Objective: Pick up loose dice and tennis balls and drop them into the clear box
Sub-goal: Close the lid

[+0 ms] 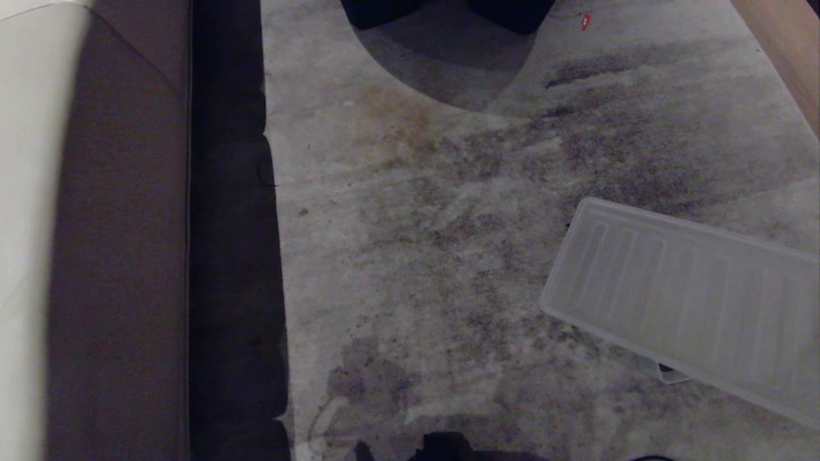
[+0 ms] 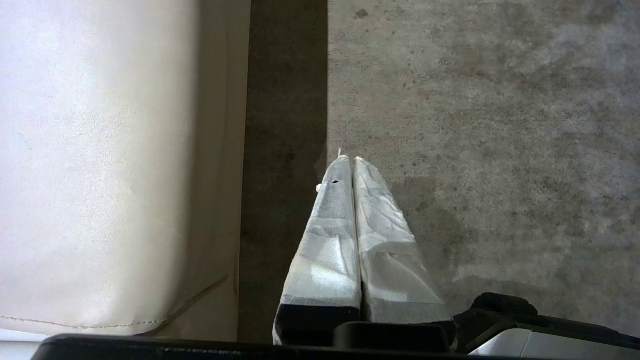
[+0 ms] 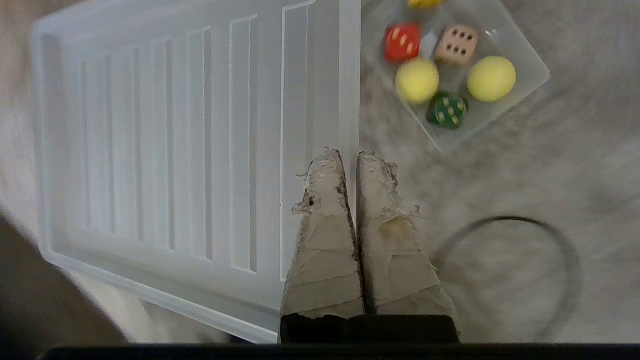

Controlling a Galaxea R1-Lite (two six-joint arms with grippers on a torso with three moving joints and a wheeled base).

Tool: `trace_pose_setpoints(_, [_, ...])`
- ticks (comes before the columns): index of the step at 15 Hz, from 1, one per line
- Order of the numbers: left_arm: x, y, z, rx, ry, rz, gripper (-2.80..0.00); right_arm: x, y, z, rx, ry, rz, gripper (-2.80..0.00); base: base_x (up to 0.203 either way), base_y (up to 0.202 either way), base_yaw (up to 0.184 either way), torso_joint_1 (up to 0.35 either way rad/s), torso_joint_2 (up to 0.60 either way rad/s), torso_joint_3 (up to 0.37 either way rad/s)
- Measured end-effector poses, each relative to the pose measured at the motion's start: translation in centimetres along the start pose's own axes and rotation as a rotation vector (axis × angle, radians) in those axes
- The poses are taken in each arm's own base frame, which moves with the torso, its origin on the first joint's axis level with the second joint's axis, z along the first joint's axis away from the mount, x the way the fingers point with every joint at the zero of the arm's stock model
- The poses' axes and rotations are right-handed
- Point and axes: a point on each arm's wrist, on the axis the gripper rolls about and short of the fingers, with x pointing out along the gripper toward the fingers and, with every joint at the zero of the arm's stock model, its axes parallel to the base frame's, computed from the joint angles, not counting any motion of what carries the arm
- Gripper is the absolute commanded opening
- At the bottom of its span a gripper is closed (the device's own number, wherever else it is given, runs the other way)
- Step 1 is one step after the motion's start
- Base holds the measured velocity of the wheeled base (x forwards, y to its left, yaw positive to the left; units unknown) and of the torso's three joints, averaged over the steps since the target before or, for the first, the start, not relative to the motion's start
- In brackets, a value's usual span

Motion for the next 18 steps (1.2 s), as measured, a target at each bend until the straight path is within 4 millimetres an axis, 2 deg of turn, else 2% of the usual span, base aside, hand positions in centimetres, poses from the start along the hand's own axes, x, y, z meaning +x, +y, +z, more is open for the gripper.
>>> trace_pose_setpoints(3, [0.0,0.0,0.0,0.000,0.000,0.001,-2.80,4.3,0.7,2.5,0.156,-0.041,-0.079,-2.80,0.000,0.000,0.000,0.000,0.00,0.000])
trace_pose_setpoints(6, [0.0,0.0,0.0,0.000,0.000,0.000,-2.80,8.4,0.0,3.8,0.247,-0.029,-0.159,-2.80,0.000,0.000,0.000,0.000,0.00,0.000])
trace_pose_setpoints(9, [0.0,0.0,0.0,0.000,0.000,0.000,-2.80,12.8,-1.6,4.0,0.250,0.028,-0.246,-2.80,0.000,0.000,0.000,0.000,0.00,0.000])
trace_pose_setpoints(13, [0.0,0.0,0.0,0.000,0.000,0.000,-2.80,18.4,-4.5,4.1,0.270,0.009,-0.281,-2.80,0.000,0.000,0.000,0.000,0.00,0.000])
trace_pose_setpoints(16, [0.0,0.0,0.0,0.000,0.000,0.000,-2.80,21.5,-7.4,4.5,0.314,-0.040,-0.251,-2.80,0.000,0.000,0.000,0.000,0.00,0.000])
trace_pose_setpoints(18, [0.0,0.0,0.0,0.000,0.000,0.000,-2.80,23.2,-8.9,3.9,0.365,-0.056,-0.244,-2.80,0.000,0.000,0.000,0.000,0.00,0.000])
